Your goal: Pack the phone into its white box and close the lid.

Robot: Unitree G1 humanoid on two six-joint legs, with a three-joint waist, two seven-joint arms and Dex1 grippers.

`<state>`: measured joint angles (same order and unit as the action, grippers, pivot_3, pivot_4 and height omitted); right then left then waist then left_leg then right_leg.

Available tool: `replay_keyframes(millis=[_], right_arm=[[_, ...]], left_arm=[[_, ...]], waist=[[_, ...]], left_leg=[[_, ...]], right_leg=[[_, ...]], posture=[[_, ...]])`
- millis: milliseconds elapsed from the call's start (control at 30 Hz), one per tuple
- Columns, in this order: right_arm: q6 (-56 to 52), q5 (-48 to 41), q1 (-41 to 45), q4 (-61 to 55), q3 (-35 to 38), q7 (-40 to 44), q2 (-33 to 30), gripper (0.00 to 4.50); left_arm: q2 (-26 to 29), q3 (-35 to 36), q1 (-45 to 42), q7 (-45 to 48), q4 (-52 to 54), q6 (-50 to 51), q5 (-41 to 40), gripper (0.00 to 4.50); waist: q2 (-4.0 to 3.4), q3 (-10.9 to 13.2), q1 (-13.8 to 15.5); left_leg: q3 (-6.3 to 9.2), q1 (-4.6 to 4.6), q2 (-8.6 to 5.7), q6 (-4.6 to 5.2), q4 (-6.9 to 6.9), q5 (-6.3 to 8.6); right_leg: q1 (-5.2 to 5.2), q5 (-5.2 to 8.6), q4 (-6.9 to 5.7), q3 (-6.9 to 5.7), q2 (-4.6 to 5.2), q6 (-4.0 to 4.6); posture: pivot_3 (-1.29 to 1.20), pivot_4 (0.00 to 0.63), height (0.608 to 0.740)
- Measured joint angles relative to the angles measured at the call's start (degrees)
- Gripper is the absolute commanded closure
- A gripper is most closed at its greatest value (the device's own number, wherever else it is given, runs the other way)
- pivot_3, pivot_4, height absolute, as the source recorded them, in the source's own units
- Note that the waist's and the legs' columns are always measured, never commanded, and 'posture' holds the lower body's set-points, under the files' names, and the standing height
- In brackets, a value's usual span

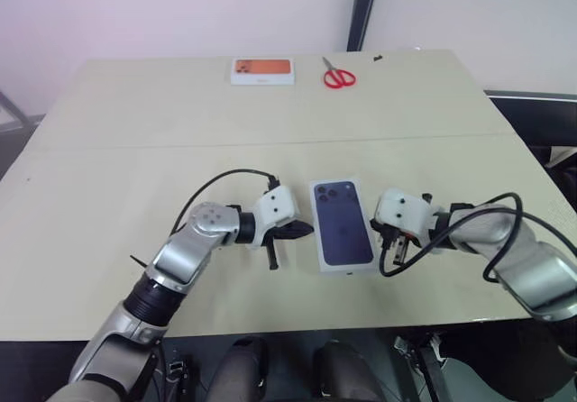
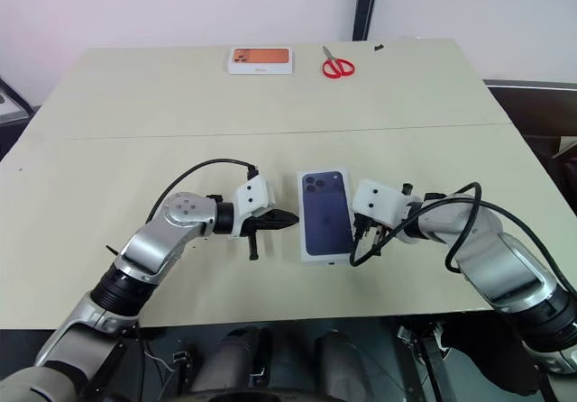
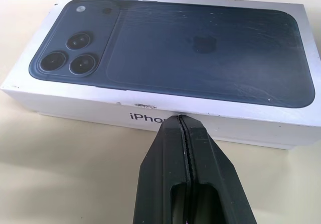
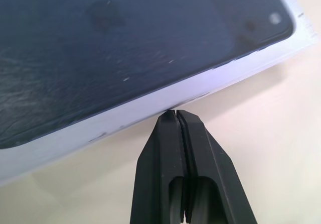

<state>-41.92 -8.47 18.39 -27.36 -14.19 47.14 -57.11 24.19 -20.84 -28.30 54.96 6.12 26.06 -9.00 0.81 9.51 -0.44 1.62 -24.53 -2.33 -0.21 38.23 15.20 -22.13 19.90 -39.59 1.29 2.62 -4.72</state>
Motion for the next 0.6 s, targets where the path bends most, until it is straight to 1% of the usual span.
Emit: replay_keyframes(millis=[433, 600], right_arm=[[-0.36, 0.63, -1.17, 0.0, 0.02, 0.47, 0.45, 4.47], [-0.19, 0.42, -1.22, 0.0, 1.52, 1.66, 0.03, 4.47]], left_arm=[[-0.07, 0.01, 0.0, 0.0, 0.31, 0.0, -0.14, 4.5], [0.04, 0.01, 0.01, 0.0, 0.37, -0.03, -0.23, 4.5]], waist=[[0.0, 0.0, -0.01], [0.0, 0.0, 0.0]], left_leg=[[0.0, 0.0, 0.0, 0.0, 0.0, 0.0], [0.0, 0.0, 0.0, 0.0, 0.0, 0.0]], right_leg=[[0.0, 0.0, -0.01, 0.0, 0.0, 0.0], [0.0, 0.0, -0.01, 0.0, 0.0, 0.0]], posture=[[0.0, 0.15, 0.74], [0.0, 0.15, 0.74]])
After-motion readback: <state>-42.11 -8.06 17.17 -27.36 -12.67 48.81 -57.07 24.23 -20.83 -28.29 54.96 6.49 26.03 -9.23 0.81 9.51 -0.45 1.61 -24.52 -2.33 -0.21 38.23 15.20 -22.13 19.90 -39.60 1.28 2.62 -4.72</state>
